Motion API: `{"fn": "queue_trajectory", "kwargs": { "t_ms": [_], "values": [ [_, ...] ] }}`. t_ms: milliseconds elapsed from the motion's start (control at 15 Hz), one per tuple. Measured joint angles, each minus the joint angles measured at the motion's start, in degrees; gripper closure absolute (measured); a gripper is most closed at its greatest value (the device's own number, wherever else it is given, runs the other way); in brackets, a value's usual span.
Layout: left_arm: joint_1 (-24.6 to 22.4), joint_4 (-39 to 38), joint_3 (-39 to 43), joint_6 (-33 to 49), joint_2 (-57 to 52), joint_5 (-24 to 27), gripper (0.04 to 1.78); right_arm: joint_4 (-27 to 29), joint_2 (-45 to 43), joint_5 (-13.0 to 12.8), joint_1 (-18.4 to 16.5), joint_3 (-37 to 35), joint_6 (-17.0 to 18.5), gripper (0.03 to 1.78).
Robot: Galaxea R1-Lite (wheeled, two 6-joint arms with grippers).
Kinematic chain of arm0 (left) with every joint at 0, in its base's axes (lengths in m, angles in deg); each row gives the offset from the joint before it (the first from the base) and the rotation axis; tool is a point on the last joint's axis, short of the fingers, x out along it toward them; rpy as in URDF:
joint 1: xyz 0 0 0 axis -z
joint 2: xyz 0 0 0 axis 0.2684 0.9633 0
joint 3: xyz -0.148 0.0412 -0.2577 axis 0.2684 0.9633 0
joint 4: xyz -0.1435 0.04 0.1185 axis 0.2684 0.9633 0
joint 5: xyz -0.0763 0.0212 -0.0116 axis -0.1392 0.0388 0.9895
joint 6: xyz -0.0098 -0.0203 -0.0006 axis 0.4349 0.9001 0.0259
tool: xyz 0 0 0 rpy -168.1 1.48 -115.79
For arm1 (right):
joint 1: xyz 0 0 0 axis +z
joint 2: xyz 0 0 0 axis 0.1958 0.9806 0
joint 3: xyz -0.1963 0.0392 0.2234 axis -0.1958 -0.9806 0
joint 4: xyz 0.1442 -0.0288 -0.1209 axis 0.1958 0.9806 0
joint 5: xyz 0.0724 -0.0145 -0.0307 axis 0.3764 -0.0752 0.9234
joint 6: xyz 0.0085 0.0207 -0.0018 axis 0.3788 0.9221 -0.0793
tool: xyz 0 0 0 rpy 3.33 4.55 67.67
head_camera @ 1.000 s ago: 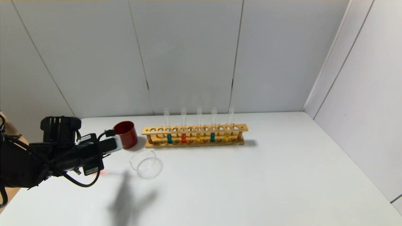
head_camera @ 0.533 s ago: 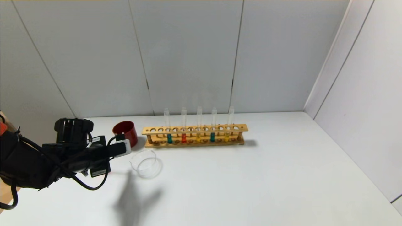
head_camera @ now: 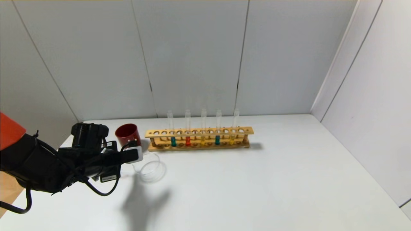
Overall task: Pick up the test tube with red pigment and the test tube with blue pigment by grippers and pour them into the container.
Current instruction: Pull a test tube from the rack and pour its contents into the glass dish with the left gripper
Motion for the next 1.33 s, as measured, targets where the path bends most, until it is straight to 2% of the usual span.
{"fn": "queue_trajectory", "kwargs": {
  "t_ms": [400,1333],
  "values": [
    [1.9,0.1,-0.1,-3.1,1.4,-5.6,1.51,0.0,0.0,0.0,0.0,0.0,0.0,0.06],
    [2.2,0.3,-3.1,-7.0,3.0,-9.8,1.51,0.0,0.0,0.0,0.0,0.0,0.0,0.06]
  ]
}}
